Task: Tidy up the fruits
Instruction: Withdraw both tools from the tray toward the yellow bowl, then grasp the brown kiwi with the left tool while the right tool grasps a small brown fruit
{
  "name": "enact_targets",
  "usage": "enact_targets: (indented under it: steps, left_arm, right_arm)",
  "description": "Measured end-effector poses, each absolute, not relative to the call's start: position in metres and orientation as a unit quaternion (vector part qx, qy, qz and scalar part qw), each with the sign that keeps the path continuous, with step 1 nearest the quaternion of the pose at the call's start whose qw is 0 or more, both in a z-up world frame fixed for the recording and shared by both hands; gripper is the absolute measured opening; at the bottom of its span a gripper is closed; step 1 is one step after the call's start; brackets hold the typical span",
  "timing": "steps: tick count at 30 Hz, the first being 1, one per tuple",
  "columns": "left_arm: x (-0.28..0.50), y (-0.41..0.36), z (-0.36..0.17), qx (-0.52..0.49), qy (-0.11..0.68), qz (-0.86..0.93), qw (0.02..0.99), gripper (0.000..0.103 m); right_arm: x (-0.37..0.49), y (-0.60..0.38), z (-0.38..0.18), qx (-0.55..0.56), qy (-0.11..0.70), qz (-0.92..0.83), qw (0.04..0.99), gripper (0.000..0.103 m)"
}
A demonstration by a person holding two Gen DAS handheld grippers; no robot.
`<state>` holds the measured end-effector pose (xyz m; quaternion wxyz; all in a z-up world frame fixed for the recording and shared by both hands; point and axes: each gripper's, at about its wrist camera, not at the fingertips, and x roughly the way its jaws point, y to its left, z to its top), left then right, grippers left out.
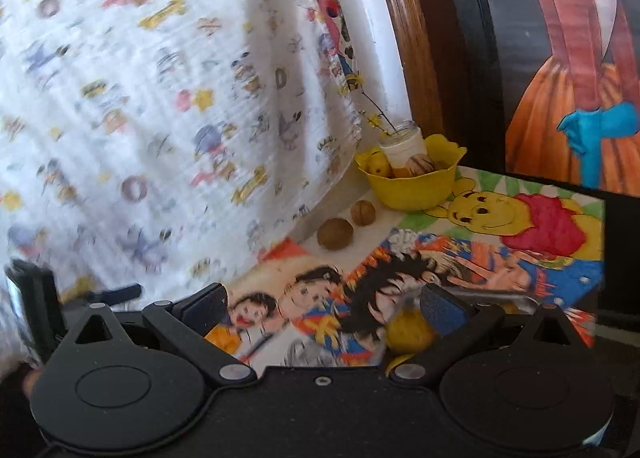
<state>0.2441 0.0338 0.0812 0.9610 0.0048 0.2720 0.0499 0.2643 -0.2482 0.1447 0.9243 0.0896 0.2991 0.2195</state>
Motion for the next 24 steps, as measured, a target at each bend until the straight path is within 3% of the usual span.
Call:
enact_targets:
  steps: [6,10,14,18,24]
  left_arm:
    - [0.302,0.038,0.076,-0.01,0.315,0.027,0.949,0.103]
    - [0.32,0.032,0.102,0.003,0.377,0.014,0.926,0.103]
    - [0.335,0.02,0.136,0.025,0.415,0.001,0.91,0.103]
    - [0.36,0.01,0.136,0.041,0.419,-0.012,0.907,0.103]
    - [0.413,-0.006,0.09,0.073,0.406,-0.022,0.911,0.103]
  right_arm:
    - [0.31,-0.246,0.172,0.106,0.362,0.175,0.91,0.102]
    - [0.337,-0.251,0.206,0.141,0.421,0.156,0.882,0.102]
    - [0.37,-0.25,0.222,0.15,0.43,0.154,0.877,0.102]
    - [0.415,-0.24,0.199,0.131,0.414,0.163,0.886,0.102]
    - [0.49,-0.219,0.122,0.133,0.398,0.185,0.888,0.102]
